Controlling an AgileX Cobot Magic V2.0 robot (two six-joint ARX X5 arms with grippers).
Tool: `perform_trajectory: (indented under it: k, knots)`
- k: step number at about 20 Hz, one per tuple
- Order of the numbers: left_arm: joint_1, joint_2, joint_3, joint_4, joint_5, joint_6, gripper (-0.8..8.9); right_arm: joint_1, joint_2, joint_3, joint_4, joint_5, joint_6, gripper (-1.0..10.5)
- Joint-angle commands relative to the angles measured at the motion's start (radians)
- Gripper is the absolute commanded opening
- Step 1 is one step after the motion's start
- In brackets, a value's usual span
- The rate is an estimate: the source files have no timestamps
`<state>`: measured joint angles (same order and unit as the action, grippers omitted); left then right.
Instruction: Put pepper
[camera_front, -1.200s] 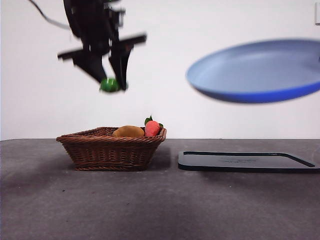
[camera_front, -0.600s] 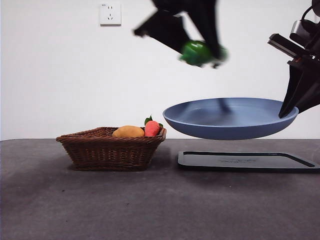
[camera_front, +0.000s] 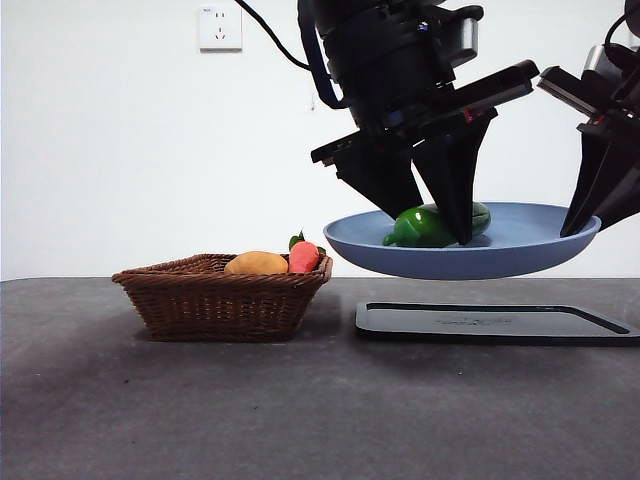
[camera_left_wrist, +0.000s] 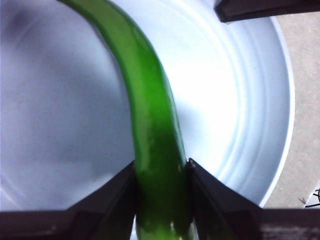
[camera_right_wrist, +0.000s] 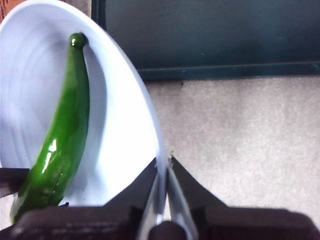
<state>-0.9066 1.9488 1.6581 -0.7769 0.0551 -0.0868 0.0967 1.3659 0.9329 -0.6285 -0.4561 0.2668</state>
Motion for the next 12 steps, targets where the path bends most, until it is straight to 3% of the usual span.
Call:
perform_trajectory:
  k: [1, 12]
  knots:
    - [-0.015, 0.029, 0.017, 0.006, -0.002, 0.009, 2.38, 0.002, 0.009, 0.021, 0.01, -0.015, 0.008, 0.1]
    - [-0.014, -0.094, 0.019, -0.01, -0.002, 0.013, 2.49, 0.002, 0.009, 0.021, -0.017, -0.009, 0.06, 0.1]
